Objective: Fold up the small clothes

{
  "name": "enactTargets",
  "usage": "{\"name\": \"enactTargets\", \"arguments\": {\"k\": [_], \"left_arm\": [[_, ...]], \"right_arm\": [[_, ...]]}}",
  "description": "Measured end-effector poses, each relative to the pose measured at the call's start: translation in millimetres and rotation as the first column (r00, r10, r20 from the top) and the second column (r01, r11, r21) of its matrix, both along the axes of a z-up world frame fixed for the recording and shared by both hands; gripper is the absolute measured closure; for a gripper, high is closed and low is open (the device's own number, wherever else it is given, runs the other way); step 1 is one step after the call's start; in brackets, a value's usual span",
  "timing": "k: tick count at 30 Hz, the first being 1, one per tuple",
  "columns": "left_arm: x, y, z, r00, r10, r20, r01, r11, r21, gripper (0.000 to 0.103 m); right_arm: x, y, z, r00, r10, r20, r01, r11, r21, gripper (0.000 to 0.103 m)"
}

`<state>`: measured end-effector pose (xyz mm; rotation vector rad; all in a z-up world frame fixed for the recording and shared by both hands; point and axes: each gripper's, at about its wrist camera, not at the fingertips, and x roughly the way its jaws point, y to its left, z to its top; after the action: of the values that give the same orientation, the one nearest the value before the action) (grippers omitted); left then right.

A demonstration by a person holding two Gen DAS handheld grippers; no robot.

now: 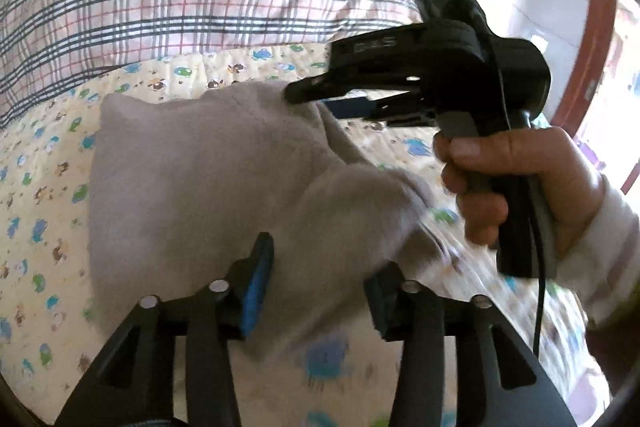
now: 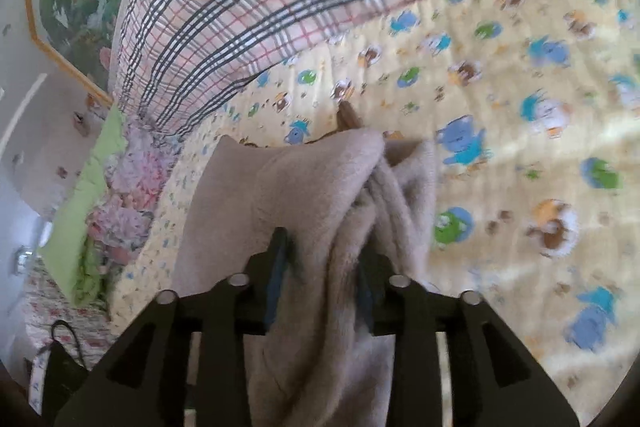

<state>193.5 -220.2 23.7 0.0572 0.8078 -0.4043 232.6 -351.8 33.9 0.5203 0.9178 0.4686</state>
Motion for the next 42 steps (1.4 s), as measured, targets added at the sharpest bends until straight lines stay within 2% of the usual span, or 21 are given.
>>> {"name": "enactTargets", "arguments": {"k": [1,2,6,9,14,19,22,24,25,26,27,30,32,34,38,40,42], "left_arm": [[-11.0,9.1,3.6,1.0,0.005,0.007,-0.005,1.0,0.0,0.047],[-17.9,15.8,5.8,1.0,0.009,0.016,-0.009,1.0,0.0,0.045],[-45.6,55.3,9.2,0.996,0.077,0.04,-0.078,0.997,0.016,0.041],[-47.0,80.0,0.5,0.99,0.142,0.023,-0.143,0.988,0.051,0.039],[-37.2,105.7,-24.4,0.981,0.192,-0.028,-0.189,0.978,0.089,0.04],[-33.4,110.6,-45.5,0.981,0.183,-0.058,-0.175,0.978,0.112,0.04],[-22.7,113.0,-49.5,0.977,0.202,-0.071,-0.195,0.976,0.096,0.041],[-16.6,111.8,-49.6,0.976,0.206,-0.07,-0.199,0.976,0.092,0.044],[-12.2,109.5,-52.1,0.974,0.214,-0.077,-0.204,0.972,0.118,0.056],[-9.5,107.7,-54.2,0.974,0.206,-0.093,-0.194,0.973,0.124,0.073],[-7.7,106.1,-54.3,0.977,0.183,-0.112,-0.171,0.979,0.108,0.078],[-13.0,98.5,-47.8,0.984,0.167,-0.067,-0.157,0.978,0.133,0.082],[-13.3,95.2,-48.0,0.985,0.157,-0.075,-0.146,0.98,0.135,0.086],[-12.8,92.0,-51.2,0.984,0.155,-0.086,-0.141,0.98,0.143,0.09],[-5.8,96.0,-61.0,0.978,0.157,-0.135,-0.139,0.981,0.132,0.09],[-3.7,101.0,-62.1,0.975,0.155,-0.157,-0.14,0.985,0.104,0.09],[-1.2,104.4,-64.1,0.972,0.156,-0.177,-0.142,0.986,0.088,0.089]], "right_arm": [[-6.5,-2.8,4.1,1.0,-0.013,0.012,0.013,1.0,0.0,0.061],[-17.4,-7.6,10.2,0.999,-0.028,0.028,0.028,1.0,0.006,0.06],[-54.5,-14.1,26.2,0.996,-0.046,0.076,0.044,0.999,0.03,0.06],[-78.4,-6.1,30.7,0.997,-0.023,0.077,0.019,0.999,0.051,0.06],[-92.4,13.4,18.3,1.0,-0.008,0.023,0.009,0.999,-0.045,0.059],[-98.8,23.7,-2.8,1.0,0.012,-0.022,-0.013,0.998,-0.062,0.059],[-104.3,28.5,-12.9,0.999,0.029,-0.035,-0.031,0.997,-0.068,0.06],[-107.3,30.2,-17.2,0.998,0.036,-0.046,-0.039,0.995,-0.087,0.079],[-107.4,29.5,-16.8,0.998,0.039,-0.051,-0.043,0.995,-0.094,0.096],[-108.4,29.5,-13.7,0.998,0.039,-0.044,-0.043,0.995,-0.094,0.096],[-108.8,26.8,-4.1,0.999,0.038,-0.017,-0.039,0.995,-0.096,0.096],[-113.6,12.8,45.5,0.992,0.03,0.123,-0.017,0.994,-0.106,0.096],[-117.5,6.8,67.8,0.984,0.045,0.173,-0.015,0.985,-0.171,0.097],[-117.8,5.5,59.6,0.987,0.057,0.148,-0.022,0.974,-0.225,0.097],[-115.9,4.1,9.6,0.999,0.041,0.03,-0.03,0.952,-0.304,0.097],[-116.1,1.7,-14.1,1.0,0.023,-0.001,-0.023,0.95,-0.311,0.097],[-114.4,-0.6,-24.4,1.0,0.011,-0.008,-0.013,0.95,-0.313,0.097]]}}
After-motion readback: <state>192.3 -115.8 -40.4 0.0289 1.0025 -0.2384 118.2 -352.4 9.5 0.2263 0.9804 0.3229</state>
